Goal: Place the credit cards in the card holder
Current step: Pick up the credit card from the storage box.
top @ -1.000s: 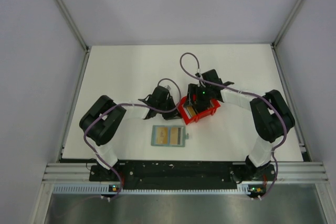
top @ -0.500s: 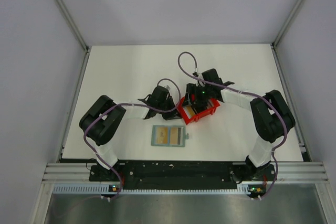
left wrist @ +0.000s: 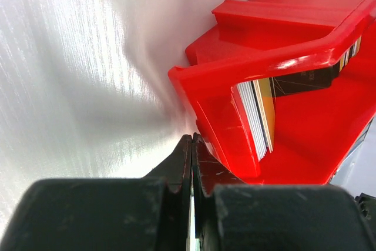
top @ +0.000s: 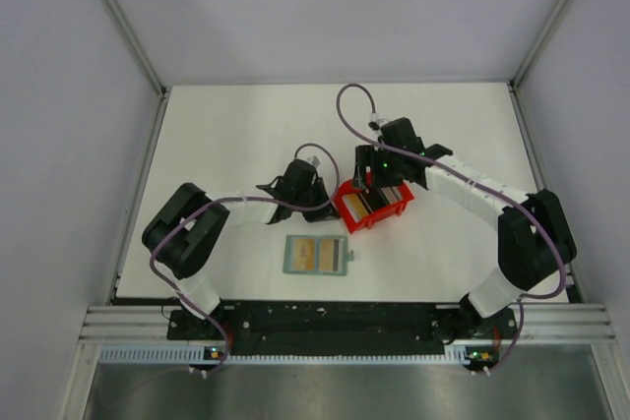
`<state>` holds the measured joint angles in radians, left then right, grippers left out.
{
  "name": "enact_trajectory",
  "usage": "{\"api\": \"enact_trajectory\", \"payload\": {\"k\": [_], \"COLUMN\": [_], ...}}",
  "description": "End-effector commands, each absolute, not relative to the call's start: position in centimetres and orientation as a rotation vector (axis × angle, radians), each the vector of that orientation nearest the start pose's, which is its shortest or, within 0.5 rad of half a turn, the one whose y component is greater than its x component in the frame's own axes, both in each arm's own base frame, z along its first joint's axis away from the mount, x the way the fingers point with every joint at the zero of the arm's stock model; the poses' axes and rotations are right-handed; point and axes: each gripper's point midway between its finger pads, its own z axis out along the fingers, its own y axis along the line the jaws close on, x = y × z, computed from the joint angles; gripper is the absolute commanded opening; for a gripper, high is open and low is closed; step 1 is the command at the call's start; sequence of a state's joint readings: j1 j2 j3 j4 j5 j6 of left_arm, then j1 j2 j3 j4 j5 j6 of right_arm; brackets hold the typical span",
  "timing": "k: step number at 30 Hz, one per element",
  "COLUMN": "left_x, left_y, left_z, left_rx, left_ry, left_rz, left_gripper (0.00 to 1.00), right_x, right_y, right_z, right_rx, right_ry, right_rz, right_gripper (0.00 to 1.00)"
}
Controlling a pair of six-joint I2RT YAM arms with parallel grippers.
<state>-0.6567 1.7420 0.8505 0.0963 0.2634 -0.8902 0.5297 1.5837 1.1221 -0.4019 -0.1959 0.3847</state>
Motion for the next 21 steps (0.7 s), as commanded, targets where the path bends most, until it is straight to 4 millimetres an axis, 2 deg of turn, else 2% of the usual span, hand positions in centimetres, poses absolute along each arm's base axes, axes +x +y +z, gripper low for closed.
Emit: {"api": "enact_trajectory", "payload": {"k": [1, 9, 16, 21], "left_x": [28.8, 29.0, 29.1, 29.2], "left_y": [-31.6, -31.6, -31.8, -32.3], "left_z": [5.8, 6.1, 6.3, 6.2], "left_rx": [-0.098, -0.080, -0.077, -0.071], "left_ry": [2.506, 2.505, 2.499, 2.501], "left_rz": [-0.999, -0.981, -0.996, -1.021], "left_gripper": [0.00, 0.01, 0.02, 0.02], "right_x": [33.3, 33.3, 33.8, 32.7], "right_y": [20.3, 20.0, 19.3, 21.1], "right_z": [11.5, 9.8, 6.9, 6.8], "right_rx": [-0.233, -0.310, -0.284, -0.324], "right_ry": [2.501, 2.558, 2.641, 2.675], "right_rz": [0.359, 0.319, 0.222, 0.368], "right_gripper": [0.70, 0.64, 0.62, 0.53]}}
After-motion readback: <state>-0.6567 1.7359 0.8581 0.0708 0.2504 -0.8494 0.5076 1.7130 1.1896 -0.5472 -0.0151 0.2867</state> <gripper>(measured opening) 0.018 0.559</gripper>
